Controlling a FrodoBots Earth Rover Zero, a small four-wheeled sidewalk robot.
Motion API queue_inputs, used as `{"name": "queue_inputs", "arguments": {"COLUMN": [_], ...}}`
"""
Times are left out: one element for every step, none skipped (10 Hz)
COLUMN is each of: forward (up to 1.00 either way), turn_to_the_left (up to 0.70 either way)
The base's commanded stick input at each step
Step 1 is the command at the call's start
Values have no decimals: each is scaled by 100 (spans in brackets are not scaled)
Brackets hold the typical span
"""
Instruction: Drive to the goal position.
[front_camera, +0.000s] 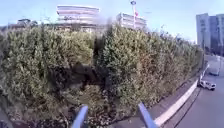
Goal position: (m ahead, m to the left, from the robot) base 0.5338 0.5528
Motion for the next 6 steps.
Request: {"name": "queue_inputs", "arguments": {"forward": [0,0,0,0,0,0], "turn_to_the_left": [-70,-70,-70,-70,-70,-70]}}
